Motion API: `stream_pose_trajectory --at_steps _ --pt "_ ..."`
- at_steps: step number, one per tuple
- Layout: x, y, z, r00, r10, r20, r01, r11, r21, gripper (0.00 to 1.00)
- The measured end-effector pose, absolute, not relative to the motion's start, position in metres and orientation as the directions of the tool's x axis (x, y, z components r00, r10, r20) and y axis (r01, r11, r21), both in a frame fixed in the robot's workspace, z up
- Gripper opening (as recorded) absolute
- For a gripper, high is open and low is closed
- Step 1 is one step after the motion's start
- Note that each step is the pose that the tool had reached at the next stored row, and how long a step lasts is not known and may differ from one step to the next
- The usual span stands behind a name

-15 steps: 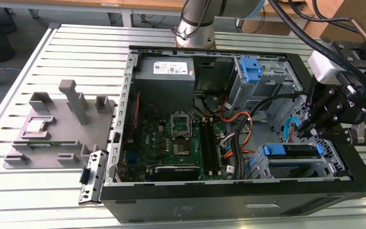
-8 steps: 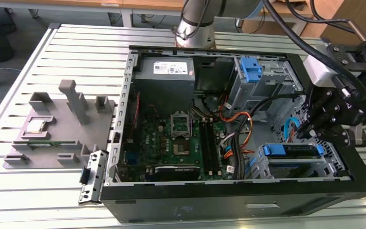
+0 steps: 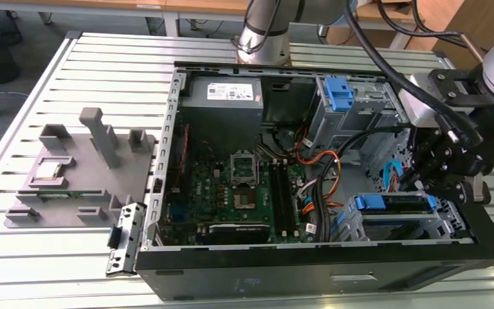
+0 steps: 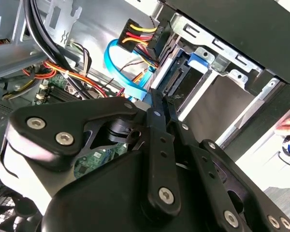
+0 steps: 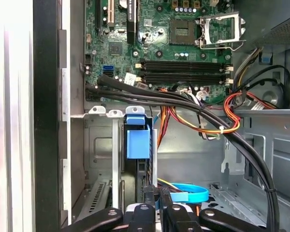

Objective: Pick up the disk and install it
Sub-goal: 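Insert the first disk wire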

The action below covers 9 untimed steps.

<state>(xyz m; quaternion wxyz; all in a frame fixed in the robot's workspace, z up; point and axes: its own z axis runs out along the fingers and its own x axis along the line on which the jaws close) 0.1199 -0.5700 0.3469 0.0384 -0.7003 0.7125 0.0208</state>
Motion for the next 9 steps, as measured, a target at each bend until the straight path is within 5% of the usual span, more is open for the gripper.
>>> stream_pose_trajectory --at_steps 9 --pt "0.119 -0.582 0.344 -0.014 -0.995 -0.098 -0.999 0.018 -0.035 0.16"
